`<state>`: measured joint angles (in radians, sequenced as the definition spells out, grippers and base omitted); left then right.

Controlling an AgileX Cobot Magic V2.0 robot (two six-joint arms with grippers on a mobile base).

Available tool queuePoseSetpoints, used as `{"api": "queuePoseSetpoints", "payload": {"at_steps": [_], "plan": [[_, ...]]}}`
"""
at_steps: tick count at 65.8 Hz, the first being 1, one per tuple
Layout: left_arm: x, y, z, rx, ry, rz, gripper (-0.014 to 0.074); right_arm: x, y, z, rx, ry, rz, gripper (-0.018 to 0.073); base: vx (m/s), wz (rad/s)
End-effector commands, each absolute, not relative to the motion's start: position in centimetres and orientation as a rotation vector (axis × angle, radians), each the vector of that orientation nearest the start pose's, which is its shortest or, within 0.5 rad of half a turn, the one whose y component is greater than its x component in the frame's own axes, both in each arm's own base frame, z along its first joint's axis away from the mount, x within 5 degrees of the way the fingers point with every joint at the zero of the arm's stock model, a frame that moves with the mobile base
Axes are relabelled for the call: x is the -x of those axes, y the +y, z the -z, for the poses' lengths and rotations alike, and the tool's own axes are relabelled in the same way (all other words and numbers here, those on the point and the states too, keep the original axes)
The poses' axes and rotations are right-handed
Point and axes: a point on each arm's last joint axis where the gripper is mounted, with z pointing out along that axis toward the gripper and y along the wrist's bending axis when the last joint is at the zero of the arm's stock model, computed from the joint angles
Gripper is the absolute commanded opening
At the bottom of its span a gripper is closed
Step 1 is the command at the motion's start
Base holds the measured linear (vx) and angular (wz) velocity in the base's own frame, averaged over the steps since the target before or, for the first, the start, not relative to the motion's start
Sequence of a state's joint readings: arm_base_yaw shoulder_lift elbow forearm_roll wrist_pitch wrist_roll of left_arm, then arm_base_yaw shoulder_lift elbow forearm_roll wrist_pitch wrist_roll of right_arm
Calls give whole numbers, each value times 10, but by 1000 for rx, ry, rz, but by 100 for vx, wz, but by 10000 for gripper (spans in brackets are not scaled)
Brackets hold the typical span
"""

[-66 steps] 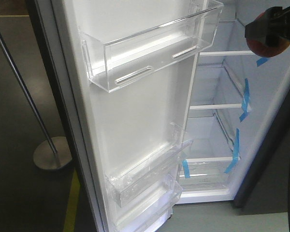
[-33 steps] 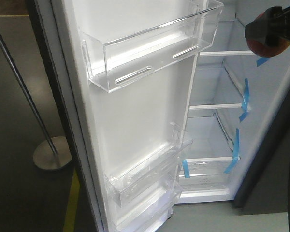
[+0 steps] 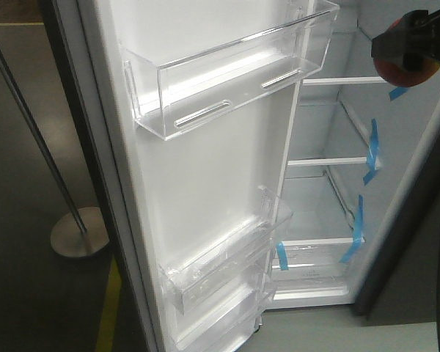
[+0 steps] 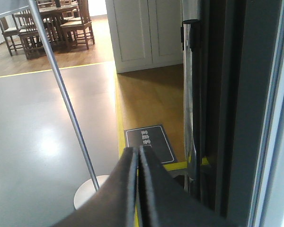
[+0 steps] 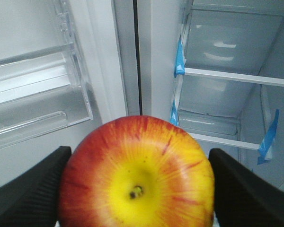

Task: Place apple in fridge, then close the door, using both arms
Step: 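Position the base at the open door, apple held above the door bins, then move the right gripper to the upper door bin and lower the apple in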

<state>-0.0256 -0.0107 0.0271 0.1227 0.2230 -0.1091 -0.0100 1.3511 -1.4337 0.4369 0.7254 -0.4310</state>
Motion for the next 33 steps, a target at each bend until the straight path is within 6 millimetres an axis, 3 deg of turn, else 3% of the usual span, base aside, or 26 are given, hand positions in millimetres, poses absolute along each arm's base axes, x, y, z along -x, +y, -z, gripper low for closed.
{"api": "queuePoseSetpoints", "payload": {"at_steps": [1,27,33], "plan": [[-57,0,-186,-9,1658,-1,-6,-288,22,-453,233,1919,-218,172,0,0],[-57,0,-186,-9,1658,-1,-6,-288,22,-455,222,1904,-221,172,0,0],[-57,0,-186,-9,1658,-1,-6,-284,24,-465,175,1835,-288,172,0,0]]}}
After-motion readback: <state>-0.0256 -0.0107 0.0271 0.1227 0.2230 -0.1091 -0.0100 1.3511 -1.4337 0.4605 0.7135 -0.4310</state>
